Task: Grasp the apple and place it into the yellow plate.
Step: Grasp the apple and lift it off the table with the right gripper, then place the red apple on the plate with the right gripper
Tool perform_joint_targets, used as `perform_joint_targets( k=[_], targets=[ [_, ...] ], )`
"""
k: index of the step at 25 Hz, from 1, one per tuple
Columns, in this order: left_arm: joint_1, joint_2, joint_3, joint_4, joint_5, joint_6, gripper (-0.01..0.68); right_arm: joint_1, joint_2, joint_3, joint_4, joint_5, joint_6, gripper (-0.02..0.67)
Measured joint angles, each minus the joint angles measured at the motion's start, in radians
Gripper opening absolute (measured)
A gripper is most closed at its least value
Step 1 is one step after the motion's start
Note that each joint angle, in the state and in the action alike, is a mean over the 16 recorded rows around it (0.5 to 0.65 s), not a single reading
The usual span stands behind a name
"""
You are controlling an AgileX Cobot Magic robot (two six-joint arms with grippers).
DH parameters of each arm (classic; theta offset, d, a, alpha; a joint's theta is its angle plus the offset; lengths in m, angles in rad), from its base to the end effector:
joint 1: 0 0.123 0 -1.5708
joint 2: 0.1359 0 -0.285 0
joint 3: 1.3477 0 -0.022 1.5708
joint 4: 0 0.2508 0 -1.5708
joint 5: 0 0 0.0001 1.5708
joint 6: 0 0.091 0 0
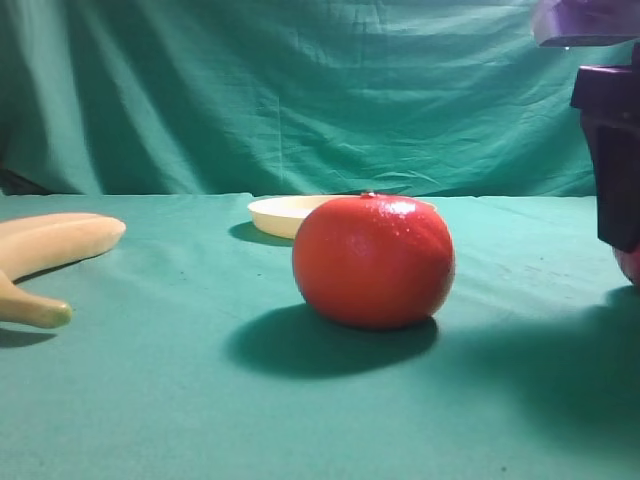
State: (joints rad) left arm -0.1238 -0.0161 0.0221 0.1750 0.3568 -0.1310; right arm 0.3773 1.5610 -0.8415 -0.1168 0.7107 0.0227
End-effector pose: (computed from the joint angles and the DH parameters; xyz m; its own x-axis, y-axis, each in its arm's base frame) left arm 0.0530 -0.0010 0.1750 -0.2630 0.0661 -0.9625 0.0739 0.9961 0.0482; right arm 0.2553 0.0937 0.1869 -0.8798 -0.4194 -0.2237 -0.4101 0.9077 -0.0890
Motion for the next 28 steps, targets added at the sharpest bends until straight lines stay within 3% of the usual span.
perform_joint_targets(
  k=[7,15,28],
  targets=[
    [0.000,0.000,0.000,0.000,0.000,0.000,0.000,0.000,0.008,-0.130,0.011,0.065,0.002,0.559],
    [0.000,0.000,0.000,0.000,0.000,0.000,0.000,0.008,0.074,-0.429,0.065,0.111,-0.040,0.554],
    [0.000,0.000,0.000,0.000,0.000,0.000,0.000,0.083,0.437,-0.871,0.138,0.085,-0.141,0.554]
  ],
)
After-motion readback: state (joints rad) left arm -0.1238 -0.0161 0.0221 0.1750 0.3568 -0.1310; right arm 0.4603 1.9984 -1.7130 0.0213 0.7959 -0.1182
